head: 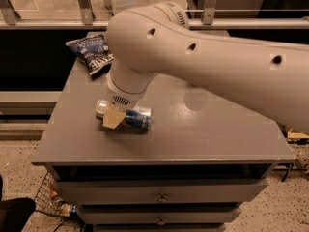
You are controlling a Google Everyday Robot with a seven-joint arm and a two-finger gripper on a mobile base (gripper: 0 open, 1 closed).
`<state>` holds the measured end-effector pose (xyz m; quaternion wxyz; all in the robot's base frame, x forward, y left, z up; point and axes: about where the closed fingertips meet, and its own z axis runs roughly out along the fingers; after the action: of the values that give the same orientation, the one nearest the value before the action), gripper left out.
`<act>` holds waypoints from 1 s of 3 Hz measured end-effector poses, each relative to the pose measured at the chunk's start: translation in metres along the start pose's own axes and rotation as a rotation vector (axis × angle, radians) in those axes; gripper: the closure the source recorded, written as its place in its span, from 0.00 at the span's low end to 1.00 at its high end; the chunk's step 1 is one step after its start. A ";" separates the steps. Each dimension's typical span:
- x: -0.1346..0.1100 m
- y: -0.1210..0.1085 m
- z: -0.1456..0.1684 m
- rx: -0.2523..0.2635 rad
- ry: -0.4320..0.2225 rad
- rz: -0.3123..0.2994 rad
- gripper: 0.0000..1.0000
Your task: Knock redbull can over
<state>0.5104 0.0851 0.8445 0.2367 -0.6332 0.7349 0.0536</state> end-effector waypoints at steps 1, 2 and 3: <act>0.003 0.000 0.017 -0.010 -0.001 0.007 1.00; 0.001 -0.001 0.013 -0.009 -0.001 0.007 0.82; 0.000 -0.001 0.011 -0.007 -0.002 0.006 0.60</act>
Offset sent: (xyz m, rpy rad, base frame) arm 0.0045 0.0041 -0.0178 0.0038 0.0113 -0.0024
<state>0.5141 0.0890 0.8346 0.2349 -0.6317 0.7365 0.0574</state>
